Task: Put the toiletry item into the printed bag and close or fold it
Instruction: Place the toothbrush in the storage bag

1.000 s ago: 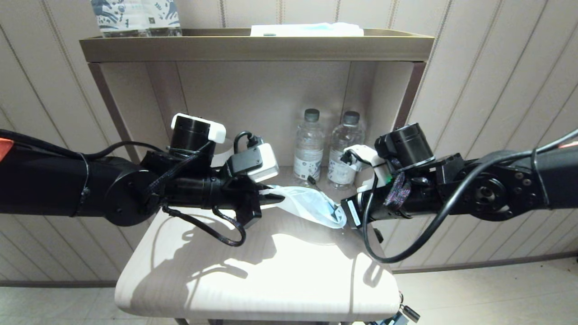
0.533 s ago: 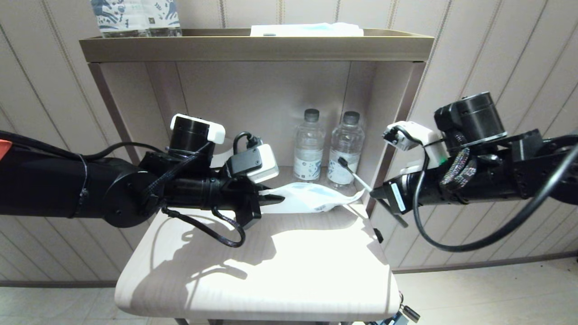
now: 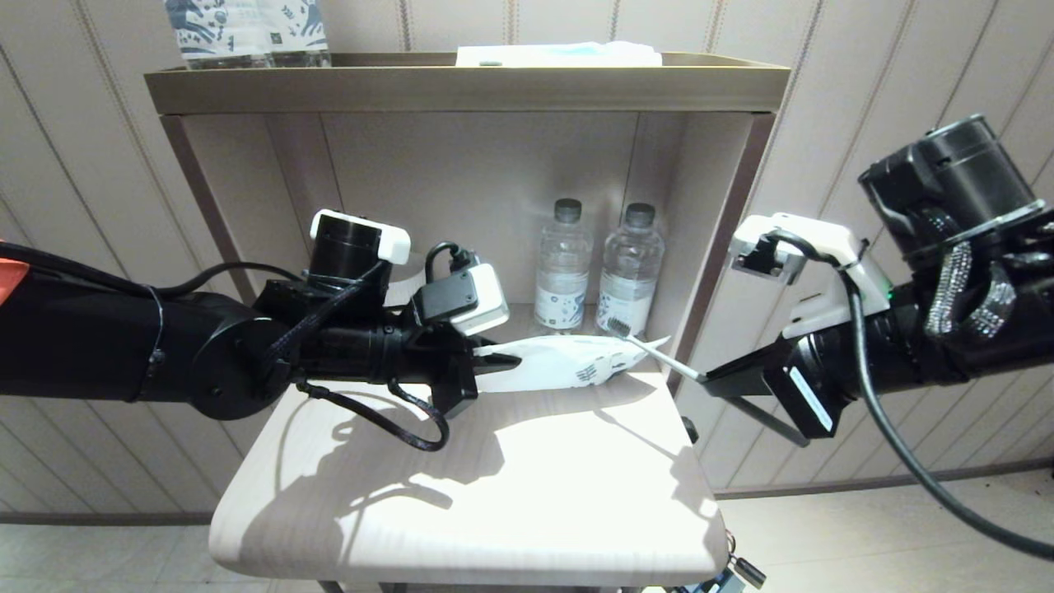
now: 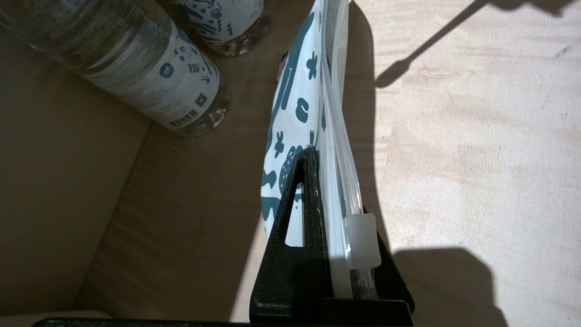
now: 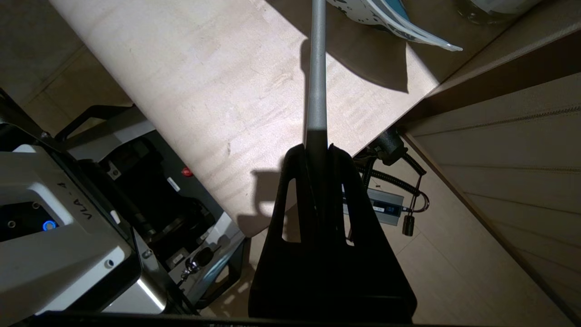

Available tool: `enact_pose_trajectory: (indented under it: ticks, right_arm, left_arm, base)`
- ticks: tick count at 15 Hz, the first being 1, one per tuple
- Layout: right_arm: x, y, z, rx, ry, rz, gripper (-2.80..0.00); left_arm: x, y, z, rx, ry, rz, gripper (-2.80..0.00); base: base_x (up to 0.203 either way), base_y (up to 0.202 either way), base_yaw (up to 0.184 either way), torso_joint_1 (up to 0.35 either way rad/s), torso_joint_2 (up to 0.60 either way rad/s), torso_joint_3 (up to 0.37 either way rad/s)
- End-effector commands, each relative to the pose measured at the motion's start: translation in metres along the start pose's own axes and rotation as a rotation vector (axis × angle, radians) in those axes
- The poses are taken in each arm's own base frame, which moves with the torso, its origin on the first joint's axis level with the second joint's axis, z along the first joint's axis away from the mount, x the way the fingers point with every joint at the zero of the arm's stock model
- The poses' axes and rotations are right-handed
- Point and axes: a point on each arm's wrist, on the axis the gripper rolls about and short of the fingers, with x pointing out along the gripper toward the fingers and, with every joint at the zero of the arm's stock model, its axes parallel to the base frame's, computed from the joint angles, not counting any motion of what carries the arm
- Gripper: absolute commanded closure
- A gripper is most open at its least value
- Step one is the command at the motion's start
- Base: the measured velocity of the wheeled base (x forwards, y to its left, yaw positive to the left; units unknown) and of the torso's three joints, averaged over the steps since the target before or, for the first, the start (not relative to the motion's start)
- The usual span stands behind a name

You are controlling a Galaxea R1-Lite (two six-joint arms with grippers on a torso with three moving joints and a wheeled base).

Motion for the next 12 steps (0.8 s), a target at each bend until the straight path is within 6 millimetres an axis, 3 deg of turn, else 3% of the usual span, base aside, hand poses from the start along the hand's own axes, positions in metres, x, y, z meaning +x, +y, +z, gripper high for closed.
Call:
enact_pose_trajectory:
  ticks: [1,12]
  right_arm:
    - [-0.003,0.0,0.011,-0.013,0.001,0.013,0.0]
    - [0.027,0.004,0.008,-0.015,0.097,0.073,0.0]
  left_arm:
    - [0.001,-0.001,-0.001,0.002,-0.002,-0.008,0.0]
    - [0.004,-0.002,-0.004,0.004,-0.006,-0.007,0.0]
  base:
    - [0.0,0.0,0.0,0.0,0.0,0.0]
    - [0.0,0.0,0.0,0.0,0.0,0.0]
